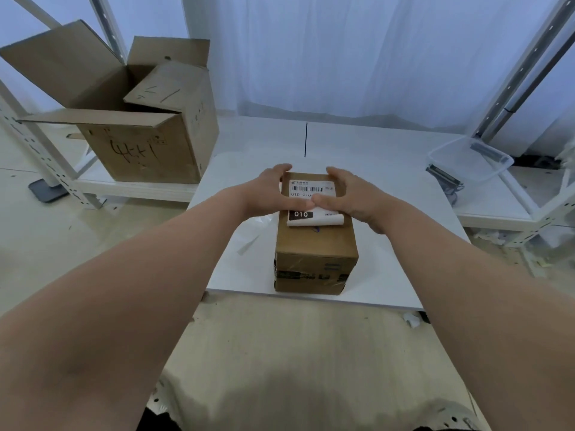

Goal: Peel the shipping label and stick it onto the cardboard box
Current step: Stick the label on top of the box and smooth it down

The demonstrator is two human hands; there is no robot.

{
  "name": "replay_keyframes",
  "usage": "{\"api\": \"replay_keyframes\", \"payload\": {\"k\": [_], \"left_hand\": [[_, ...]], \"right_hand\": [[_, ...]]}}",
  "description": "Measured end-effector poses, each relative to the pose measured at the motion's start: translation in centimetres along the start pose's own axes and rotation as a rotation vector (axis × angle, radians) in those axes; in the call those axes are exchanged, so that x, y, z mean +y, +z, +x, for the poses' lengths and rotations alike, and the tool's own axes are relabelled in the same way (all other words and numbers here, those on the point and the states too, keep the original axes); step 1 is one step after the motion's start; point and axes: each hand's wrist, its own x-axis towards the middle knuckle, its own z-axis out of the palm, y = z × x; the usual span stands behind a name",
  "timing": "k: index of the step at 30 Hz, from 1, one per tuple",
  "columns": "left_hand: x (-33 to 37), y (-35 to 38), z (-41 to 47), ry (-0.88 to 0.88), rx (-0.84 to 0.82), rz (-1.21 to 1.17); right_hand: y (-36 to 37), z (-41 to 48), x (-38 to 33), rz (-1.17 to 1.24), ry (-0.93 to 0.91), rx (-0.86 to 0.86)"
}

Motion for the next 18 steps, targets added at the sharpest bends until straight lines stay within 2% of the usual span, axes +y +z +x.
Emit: {"api": "replay_keyframes", "payload": {"k": [7,13,18], "left_hand": [[0.1,0.1,1.0,0.031,0.064,-0.176],[0.1,1.5,1.8,0.075,0.337,-0.071],[0.6,1.6,1.8,0.067,0.382,-0.030]], "right_hand": [[0.2,1.3,-0.3,0.046,0.044,0.154],[1.1,2.5,-0.1,-0.047,0.019,0.358],[1.4,2.5,-0.1,-0.103,0.001,0.464]]}}
